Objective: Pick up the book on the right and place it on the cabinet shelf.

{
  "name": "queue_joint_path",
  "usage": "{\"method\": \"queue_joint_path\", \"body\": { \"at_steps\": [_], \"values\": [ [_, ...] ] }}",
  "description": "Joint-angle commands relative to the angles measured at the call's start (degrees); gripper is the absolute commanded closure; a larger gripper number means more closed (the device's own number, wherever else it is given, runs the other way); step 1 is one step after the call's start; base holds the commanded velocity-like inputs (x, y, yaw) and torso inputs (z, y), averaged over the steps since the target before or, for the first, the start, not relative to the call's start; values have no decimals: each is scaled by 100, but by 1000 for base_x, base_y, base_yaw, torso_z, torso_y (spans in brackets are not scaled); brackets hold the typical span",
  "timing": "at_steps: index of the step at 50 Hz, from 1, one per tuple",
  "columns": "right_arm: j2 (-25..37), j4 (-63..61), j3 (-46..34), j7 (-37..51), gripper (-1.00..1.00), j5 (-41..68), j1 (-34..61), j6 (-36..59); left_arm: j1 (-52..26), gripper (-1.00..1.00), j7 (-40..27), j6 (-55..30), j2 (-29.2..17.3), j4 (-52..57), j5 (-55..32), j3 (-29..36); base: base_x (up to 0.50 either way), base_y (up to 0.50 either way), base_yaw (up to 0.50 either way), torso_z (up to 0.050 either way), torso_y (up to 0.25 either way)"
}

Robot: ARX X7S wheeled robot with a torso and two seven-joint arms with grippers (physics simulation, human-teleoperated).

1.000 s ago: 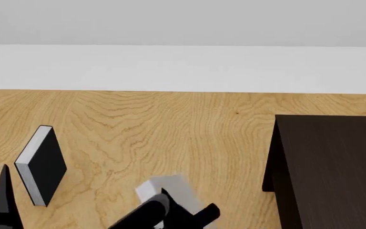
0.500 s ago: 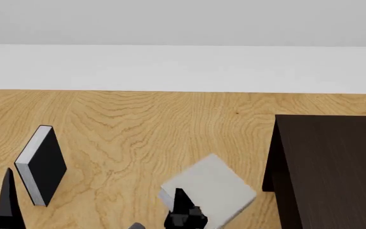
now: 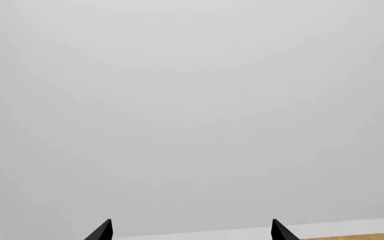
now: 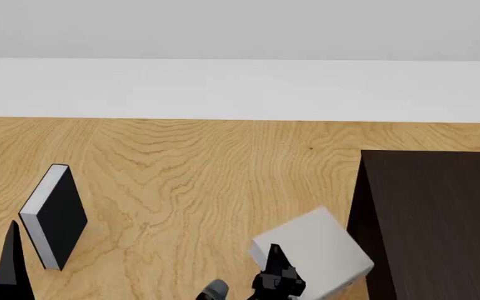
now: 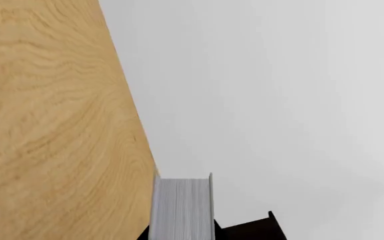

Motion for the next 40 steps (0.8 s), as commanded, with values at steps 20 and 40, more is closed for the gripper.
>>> {"method": "queue_joint_path", "body": {
  "at_steps": [20,40],
  "values": [
    [-108,770,-526,326,100,369,82,114,71,-100,-30,-15,-73,97,-60,6,0,0,0,0,1],
    [527,1406,1253,90,100,414,-12,321,111,-100,-84,-223,-192,379,-140,-33,0,0,-1,1,1]
  ]
}}
